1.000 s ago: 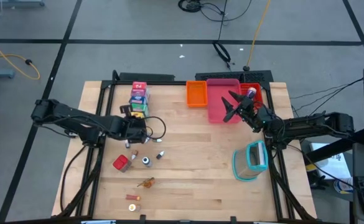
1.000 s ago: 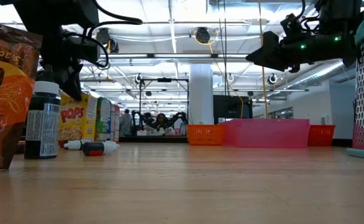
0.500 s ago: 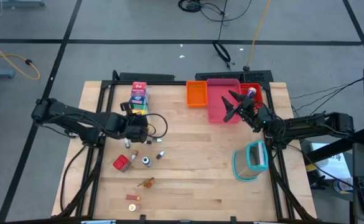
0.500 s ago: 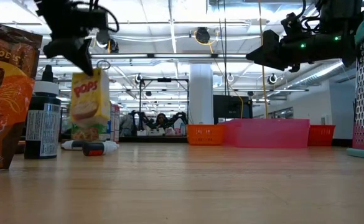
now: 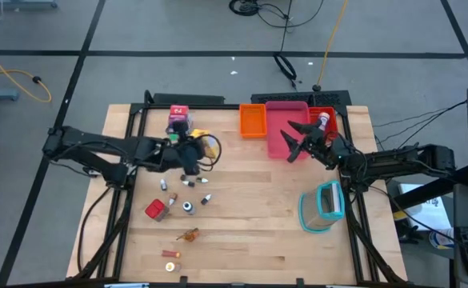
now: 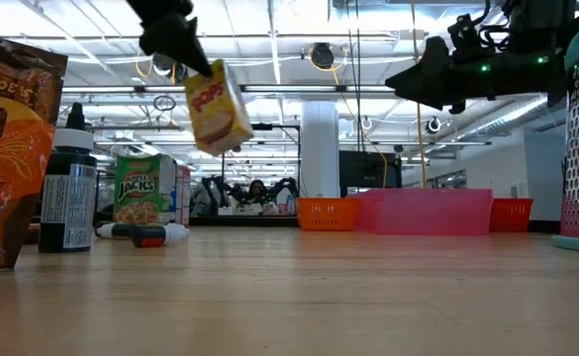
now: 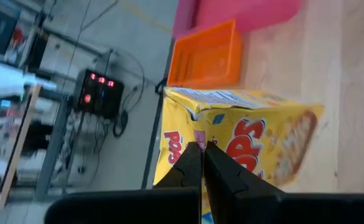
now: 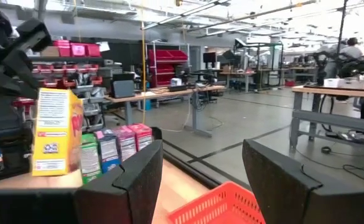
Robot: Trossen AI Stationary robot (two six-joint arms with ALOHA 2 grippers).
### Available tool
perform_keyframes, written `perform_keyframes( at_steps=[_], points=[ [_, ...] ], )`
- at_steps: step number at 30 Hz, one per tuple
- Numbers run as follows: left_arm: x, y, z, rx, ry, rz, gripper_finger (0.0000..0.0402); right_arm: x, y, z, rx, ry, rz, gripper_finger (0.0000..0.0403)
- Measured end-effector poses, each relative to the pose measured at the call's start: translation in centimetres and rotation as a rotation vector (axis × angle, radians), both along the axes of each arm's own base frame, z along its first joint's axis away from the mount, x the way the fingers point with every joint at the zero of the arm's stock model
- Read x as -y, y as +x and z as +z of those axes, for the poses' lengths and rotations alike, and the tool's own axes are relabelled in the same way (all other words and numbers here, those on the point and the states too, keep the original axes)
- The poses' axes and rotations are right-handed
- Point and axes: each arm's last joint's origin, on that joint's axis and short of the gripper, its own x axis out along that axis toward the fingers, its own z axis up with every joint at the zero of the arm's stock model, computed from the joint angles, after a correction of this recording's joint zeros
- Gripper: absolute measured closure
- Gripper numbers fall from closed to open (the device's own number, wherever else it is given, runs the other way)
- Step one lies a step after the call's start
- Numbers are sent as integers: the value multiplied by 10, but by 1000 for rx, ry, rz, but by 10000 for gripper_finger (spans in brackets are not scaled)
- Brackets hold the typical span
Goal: Pick & Place Kitchen Items
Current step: Put the yellow cereal box into the pink bin
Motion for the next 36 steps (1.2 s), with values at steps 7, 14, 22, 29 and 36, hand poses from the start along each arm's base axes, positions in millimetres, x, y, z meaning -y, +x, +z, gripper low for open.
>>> perform_keyframes(
  at_steps=[7, 14, 22, 29, 36],
  points=[
    [-11, 39, 2, 80, 110, -148, 401, 2, 8, 13, -20, -13, -4, 190],
    [-24, 73, -14, 24, 191, -182, 401, 8, 26, 35, -70, 17, 87, 200],
    [-27, 99, -9, 24, 183, -237, 401, 16, 42, 39, -121, 74, 182, 220],
    [-26, 109, -1, 53, 175, -276, 401, 20, 56, 27, -155, 117, 260, 226],
    [-25, 109, -1, 62, 154, -296, 401, 20, 60, 25, -118, 142, 358, 227]
  ],
)
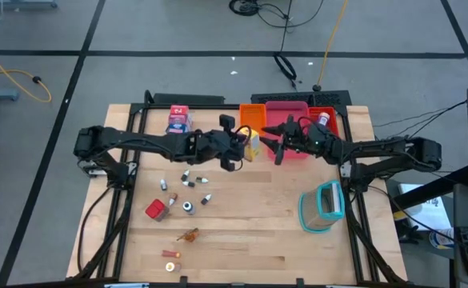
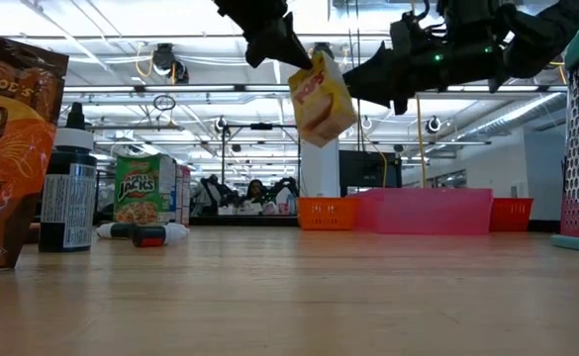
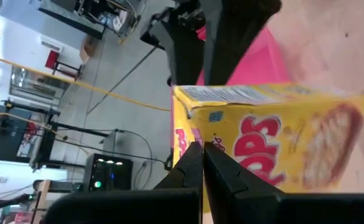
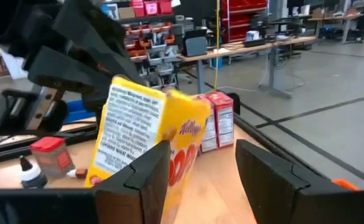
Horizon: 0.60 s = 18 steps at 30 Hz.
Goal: Pick & Place Kitchen Items
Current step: Put the yellow cereal box into the pink bin
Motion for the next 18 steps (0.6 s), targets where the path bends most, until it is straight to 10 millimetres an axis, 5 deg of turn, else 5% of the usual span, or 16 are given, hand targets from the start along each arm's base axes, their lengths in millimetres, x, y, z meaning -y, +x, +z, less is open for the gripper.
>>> perform_keyframes(
  at_steps=[18],
  points=[
    [0, -1, -2, -16, -7, 9, 401, 6, -6, 8, 48, 9, -20, 231]
  ],
)
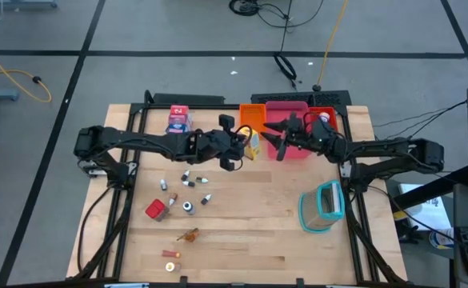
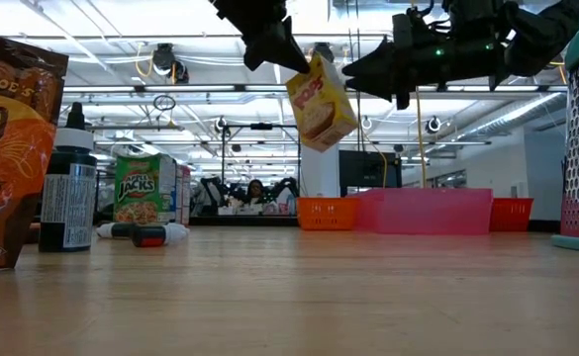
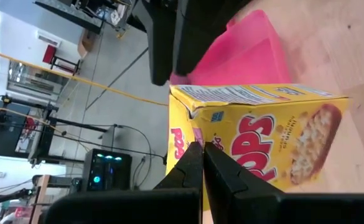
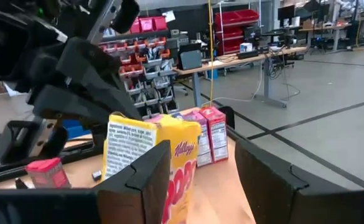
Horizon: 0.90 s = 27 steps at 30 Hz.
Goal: Pick & Place Kitchen Items
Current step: Put the yellow cereal box into the pink bin
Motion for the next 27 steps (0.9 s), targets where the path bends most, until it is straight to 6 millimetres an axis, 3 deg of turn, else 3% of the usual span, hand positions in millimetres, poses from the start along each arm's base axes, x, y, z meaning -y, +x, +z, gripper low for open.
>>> perform_keyframes(
  at_steps=[6, 20, 23, 27],
  points=[
    [0, 0, 0, 0, -2, 1, 401, -4, 4, -4, -6, 54, 107, 232],
    [1, 1, 1, 14, -15, -19, 402, -6, 17, -16, 15, 47, 131, 240],
    [1, 1, 1, 16, -18, -21, 402, -6, 17, -15, 18, 37, 131, 273],
    [1, 1, 1, 16, -19, -23, 402, -7, 17, -16, 6, 12, 186, 363]
  ],
)
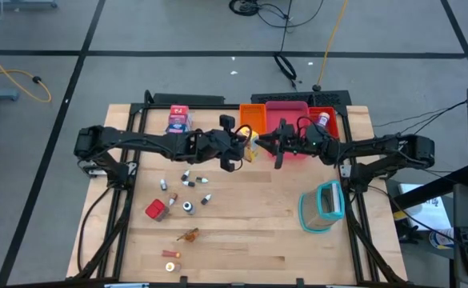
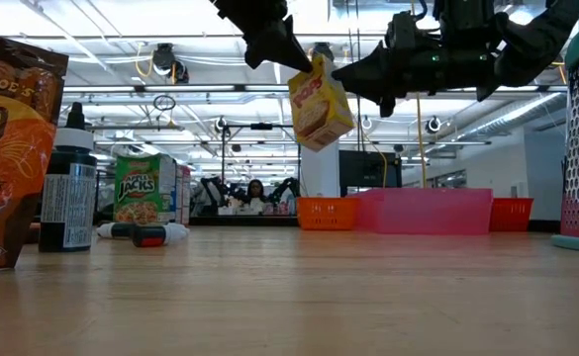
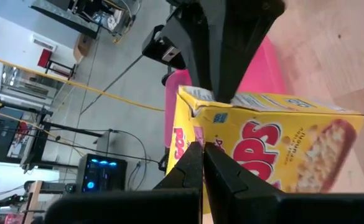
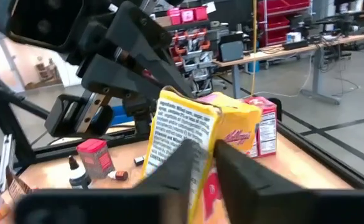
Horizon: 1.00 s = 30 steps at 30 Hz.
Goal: Pick & Place Kitchen Items
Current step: Put the yellow cereal box into the pink bin
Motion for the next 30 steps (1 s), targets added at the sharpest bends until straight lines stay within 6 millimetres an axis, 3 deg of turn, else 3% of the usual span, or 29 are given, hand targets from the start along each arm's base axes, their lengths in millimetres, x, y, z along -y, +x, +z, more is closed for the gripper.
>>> perform_keyframes(
  at_steps=[2, 14, 21, 30],
  points=[
    [0, 0, 0, 3, -2, 1, 402, 0, 0, 0, -2, -24, 11, 390],
    [-2, -1, -1, 24, -55, 43, 400, 7, -3, -1, -19, -32, -31, 402],
    [-7, -7, -3, 6, 17, 240, 381, 20, -16, 5, -56, -38, -110, 402],
    [-6, -15, -14, -69, -51, 299, 350, 41, -32, 1, -185, -76, -386, 403]
  ],
)
